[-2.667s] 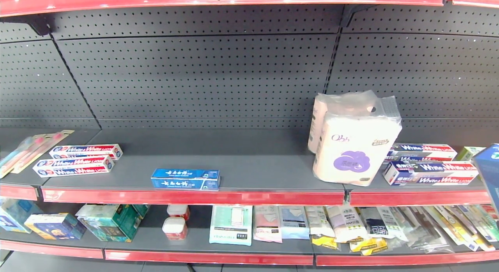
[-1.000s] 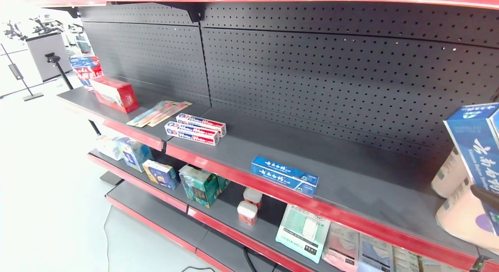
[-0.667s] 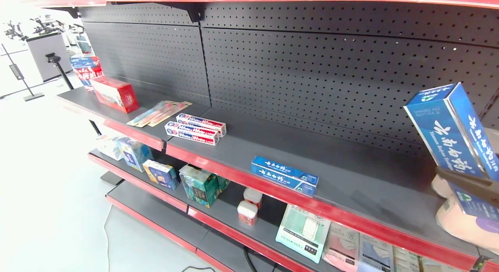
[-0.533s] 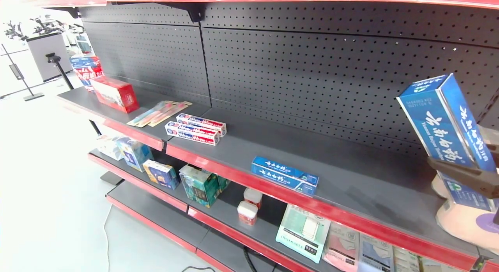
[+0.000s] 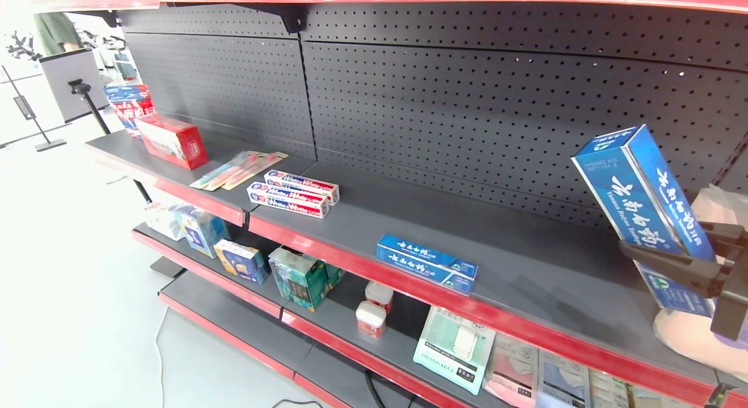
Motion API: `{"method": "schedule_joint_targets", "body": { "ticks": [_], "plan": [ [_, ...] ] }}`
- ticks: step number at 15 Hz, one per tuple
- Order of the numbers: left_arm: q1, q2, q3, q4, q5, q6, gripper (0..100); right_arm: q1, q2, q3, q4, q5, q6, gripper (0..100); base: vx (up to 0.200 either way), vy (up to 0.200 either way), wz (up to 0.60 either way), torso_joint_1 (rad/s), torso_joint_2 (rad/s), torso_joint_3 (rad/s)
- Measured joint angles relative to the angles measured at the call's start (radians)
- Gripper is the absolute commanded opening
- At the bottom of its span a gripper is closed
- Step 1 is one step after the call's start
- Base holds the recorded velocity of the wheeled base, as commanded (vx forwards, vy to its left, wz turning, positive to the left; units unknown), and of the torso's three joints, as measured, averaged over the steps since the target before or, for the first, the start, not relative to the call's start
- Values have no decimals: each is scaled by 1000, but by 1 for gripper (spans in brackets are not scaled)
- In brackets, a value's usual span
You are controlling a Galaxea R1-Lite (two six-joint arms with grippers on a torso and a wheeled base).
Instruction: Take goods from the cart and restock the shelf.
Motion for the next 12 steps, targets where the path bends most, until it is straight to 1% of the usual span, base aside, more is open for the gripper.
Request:
{"method": "schedule_joint_targets", "body": {
  "ticks": [1, 2, 3, 4, 5, 6, 7, 8, 9, 10, 11, 12],
  "plan": [
    [36, 19, 0, 0, 10, 0, 100, -1, 0, 3, 0, 0, 2, 0, 0, 0, 0, 0, 0, 0],
    [85, 38, -1, 0, 15, 1, 100, -2, 0, 6, -1, 0, 3, 0, 0, 0, 0, 0, 0, 0],
    [140, 53, -1, 0, 15, 3, 100, -3, 0, 7, -1, 0, 3, 0, 0, 0, 0, 0, 0, 0],
    [213, 64, -1, 0, 0, 11, 100, -3, 1, 8, -1, 0, 3, 0, 0, 0, 0, 0, 0, 0],
    [268, 63, -1, 0, -57, 19, 100, -3, 1, 8, -1, 0, 3, 0, 0, 0, 0, 0, 0, 0],
    [288, 48, -1, 0, -133, 23, 100, -3, 1, 10, -1, 0, 3, 0, 0, 0, 0, 0, 0, 0],
    [293, 24, 0, -5, -259, 17, 100, -3, 1, 12, -1, 0, 3, 0, 0, 0, 0, 0, 0, 0],
    [290, 2, 4, -14, -373, -6, 100, -3, 2, 15, -1, 0, 3, 0, 0, 0, 0, 0, 0, 0],
    [287, -13, 8, -9, -449, -21, 100, -3, 2, 19, 0, 0, 3, 0, 0, 0, 0, 0, 0, 0],
    [284, -26, 12, 14, -513, -17, 100, -3, 2, 21, -1, 0, 3, 0, 0, 0, 0, 0, 0, 0],
    [281, -34, 13, 20, -528, -13, 100, -3, 2, 23, 0, 0, 3, 0, 0, 0, 0, 0, 0, 0],
    [281, -39, 14, 20, -528, -13, 100, -5, 2, 23, 0, -1, 3, 0, 0, 0, 0, 0, 0, 0]
  ]
}}
